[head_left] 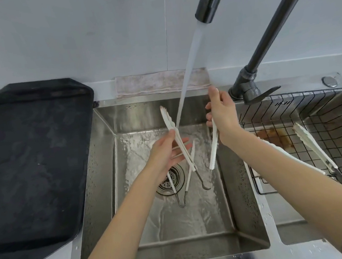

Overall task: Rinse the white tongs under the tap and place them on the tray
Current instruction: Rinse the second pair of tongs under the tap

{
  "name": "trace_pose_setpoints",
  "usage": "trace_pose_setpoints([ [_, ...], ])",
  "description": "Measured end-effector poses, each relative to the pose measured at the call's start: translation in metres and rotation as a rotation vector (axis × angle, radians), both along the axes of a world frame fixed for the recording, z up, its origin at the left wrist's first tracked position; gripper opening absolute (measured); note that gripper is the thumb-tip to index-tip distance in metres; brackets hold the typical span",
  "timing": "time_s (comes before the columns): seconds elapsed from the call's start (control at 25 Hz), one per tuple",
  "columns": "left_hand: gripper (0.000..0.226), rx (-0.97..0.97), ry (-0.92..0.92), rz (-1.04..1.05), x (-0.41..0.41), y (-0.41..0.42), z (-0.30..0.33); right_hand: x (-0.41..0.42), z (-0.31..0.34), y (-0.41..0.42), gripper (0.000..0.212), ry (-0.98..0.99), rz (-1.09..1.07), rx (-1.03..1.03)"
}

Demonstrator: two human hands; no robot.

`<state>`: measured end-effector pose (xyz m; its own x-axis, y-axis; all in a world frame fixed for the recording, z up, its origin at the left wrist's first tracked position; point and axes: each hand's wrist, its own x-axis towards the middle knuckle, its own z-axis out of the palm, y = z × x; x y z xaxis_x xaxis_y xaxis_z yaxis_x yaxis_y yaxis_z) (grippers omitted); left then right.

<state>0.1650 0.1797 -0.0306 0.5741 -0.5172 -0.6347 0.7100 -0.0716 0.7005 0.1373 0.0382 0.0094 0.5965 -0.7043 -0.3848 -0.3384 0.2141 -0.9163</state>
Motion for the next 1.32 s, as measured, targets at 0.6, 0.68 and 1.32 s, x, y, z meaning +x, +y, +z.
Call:
trace_pose_setpoints([
  [0.6, 0.036, 0.056, 0.088, -0.059, 0.006, -0.039, 0.003, -0.012, 0.017, 0.003, 0.033, -0.042, 0.097, -0.397],
  [0.68, 0.039, 0.055, 0.111, -0.022, 0.008, -0.038, 0.001, -0.012, 0.013, 0.001, 0.03, -0.048, 0.078, -0.348],
  [1.32, 0.012, -0.339, 0.275, 0.115, 0.027, -0.036, 0.016, 0.0, -0.077, -0.004, 0.051, 0.021, -0.2, 0.738],
])
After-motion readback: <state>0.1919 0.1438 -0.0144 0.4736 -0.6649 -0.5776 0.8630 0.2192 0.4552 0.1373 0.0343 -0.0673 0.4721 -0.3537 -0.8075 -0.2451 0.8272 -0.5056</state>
